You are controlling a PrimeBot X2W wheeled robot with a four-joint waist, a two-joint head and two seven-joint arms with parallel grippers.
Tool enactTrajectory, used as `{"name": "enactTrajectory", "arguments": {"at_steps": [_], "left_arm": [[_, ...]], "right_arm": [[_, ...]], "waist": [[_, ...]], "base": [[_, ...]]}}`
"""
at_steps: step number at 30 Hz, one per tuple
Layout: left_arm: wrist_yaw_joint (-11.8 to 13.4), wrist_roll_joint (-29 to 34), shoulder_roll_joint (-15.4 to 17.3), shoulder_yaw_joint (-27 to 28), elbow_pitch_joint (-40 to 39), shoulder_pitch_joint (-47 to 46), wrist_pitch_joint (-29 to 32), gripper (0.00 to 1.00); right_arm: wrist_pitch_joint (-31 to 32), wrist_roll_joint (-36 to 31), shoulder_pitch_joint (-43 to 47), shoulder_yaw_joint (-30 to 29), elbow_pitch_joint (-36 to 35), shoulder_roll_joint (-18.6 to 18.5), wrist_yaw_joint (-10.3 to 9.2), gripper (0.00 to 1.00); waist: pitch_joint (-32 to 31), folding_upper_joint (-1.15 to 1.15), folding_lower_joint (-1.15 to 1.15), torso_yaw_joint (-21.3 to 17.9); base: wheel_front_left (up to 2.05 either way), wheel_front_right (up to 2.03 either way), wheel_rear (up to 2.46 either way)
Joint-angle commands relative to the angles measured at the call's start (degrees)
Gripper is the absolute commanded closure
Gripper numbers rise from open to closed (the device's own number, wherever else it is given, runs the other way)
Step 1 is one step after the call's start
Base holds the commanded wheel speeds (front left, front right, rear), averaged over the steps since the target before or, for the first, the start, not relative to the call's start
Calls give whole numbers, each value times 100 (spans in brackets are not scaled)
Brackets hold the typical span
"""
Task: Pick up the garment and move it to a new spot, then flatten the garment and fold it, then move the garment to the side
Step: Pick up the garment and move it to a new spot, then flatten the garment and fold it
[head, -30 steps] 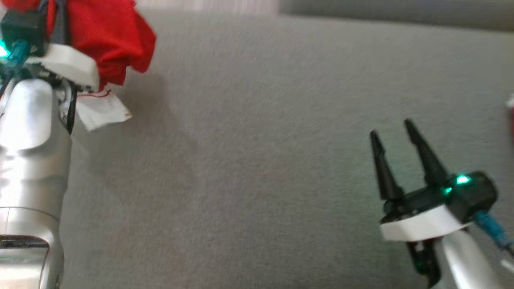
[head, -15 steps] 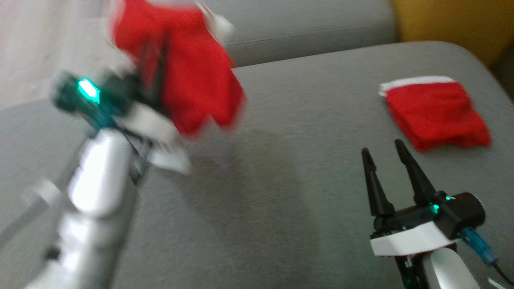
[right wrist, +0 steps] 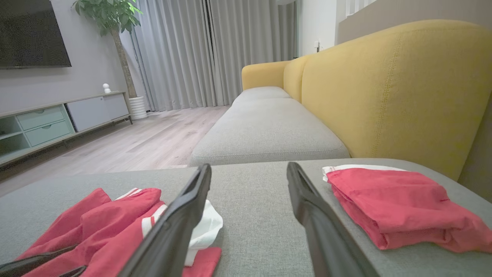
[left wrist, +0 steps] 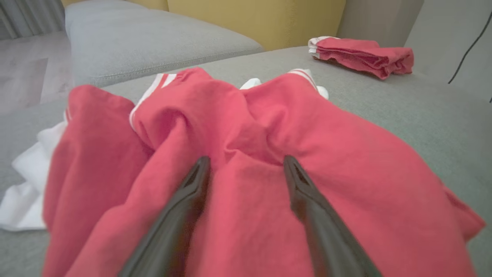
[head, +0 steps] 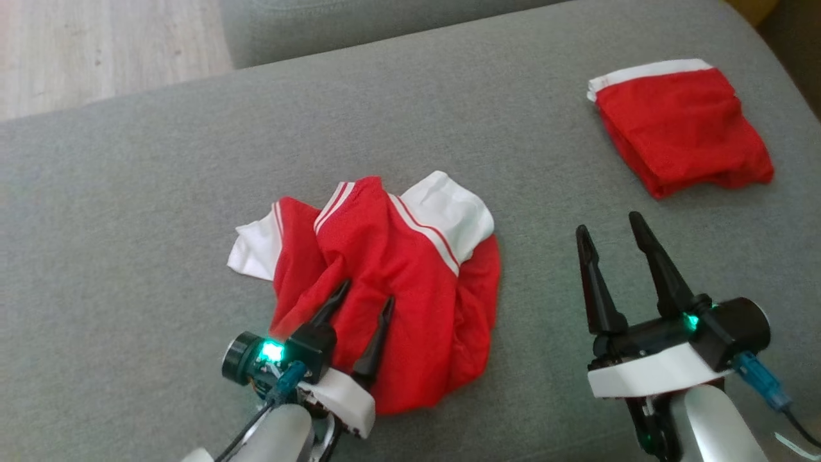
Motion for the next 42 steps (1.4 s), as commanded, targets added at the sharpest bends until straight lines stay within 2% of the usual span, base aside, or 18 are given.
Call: {"name": "enactTrajectory", "arguments": {"at_steps": [1, 5, 6, 9, 12, 17, 24, 32, 42], "left_arm": [[123, -167, -4, 85, -160, -108, -110, 0], [736, -490, -9, 89, -652, 50, -165, 0], [1063, -468, -10, 287, -1166, 234, -167, 0], [1346, -368, -9, 705, -1884, 652, -169, 0], [1430, -233, 53, 1111, -2433, 1111, -170, 0], [1334, -36, 156, 1555, -3042, 1999, -170, 0], [1196, 35, 129, 2083, -3378, 2941, -170, 0], [1055, 276, 75, 2266, -3418, 3015, -171, 0], [1024, 421, 22, 2343, -3374, 3024, -171, 0]], "right_arm": [[-32, 55, -115, 92, -110, 11, 36, 0], [-32, 94, 74, 39, 106, -17, 36, 0], [-32, 97, 221, -29, 208, -20, 36, 0], [-32, 107, 401, -128, 311, -17, 36, 0], [-32, 98, 544, -205, 419, -13, 36, 0], [-32, 65, 844, -394, 540, 2, 36, 0], [-32, 114, 1080, -396, 586, 49, 36, 0], [-32, 134, 1106, -348, 607, 75, 36, 0], [-32, 144, 1067, -324, 595, 89, 36, 0]], "waist": [[-52, 0, -2, 99], [-418, 0, -2, 285], [-670, 0, -2, 417], [-911, 0, -2, 630], [-1124, 0, -2, 812], [-1420, 0, -2, 1061], [-1591, 0, -2, 1163], [-1625, 0, -2, 1211], [-1563, 0, -2, 1199]], "base": [[0, 0, 0], [0, 0, 0], [0, 0, 0], [0, 0, 0], [0, 0, 0], [0, 0, 0], [0, 0, 0], [0, 0, 0], [0, 0, 0]]}}
